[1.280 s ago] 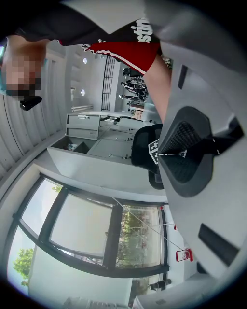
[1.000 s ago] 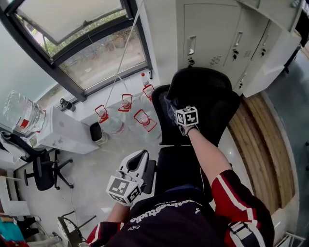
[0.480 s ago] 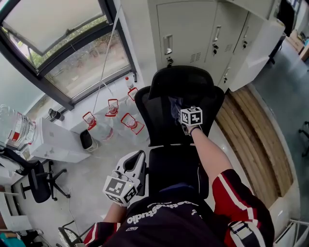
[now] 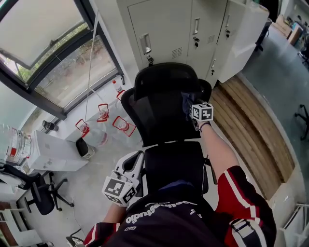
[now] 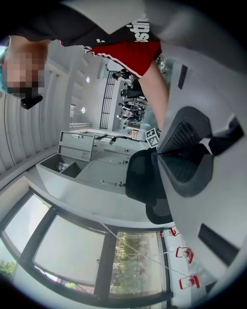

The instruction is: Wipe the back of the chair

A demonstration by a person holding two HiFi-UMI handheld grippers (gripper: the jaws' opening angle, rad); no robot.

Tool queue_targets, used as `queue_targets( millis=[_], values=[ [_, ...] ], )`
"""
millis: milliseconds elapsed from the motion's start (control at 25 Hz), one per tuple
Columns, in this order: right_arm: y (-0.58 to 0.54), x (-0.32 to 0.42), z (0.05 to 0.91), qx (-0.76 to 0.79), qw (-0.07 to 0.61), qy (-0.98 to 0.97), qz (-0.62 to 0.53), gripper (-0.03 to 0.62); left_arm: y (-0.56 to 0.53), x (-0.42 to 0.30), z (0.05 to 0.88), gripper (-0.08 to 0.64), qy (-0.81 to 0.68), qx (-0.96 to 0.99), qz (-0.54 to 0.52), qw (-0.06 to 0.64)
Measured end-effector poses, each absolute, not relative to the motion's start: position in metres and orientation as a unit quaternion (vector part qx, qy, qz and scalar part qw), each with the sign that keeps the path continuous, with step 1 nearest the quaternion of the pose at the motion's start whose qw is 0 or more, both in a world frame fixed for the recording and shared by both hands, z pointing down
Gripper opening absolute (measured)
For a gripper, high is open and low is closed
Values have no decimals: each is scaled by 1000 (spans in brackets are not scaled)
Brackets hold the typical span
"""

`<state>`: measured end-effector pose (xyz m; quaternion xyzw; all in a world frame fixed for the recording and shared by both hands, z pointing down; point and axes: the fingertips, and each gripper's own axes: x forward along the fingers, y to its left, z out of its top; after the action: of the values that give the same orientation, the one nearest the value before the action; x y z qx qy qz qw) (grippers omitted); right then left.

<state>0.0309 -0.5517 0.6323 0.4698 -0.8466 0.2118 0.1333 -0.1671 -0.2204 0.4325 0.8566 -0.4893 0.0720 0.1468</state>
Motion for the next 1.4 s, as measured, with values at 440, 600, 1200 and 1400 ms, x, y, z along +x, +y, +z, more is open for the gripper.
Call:
queue_targets(
  millis=[440,600,1200,1400],
  values=[
    [-554,145,648,558,126,-788,227,61,-217,-153,443,28,-480,860,80,152],
    [-548,162,650,574,132,-777,222,61,-212,-148,444,28,-480,860,77,151],
    [-493,105,638,566,126,-794,182,61,-171,-135,440,28,-502,850,39,155],
    [-463,12,640,522,105,-827,182,61,-158,-150,435,28,-520,840,32,150]
  ],
)
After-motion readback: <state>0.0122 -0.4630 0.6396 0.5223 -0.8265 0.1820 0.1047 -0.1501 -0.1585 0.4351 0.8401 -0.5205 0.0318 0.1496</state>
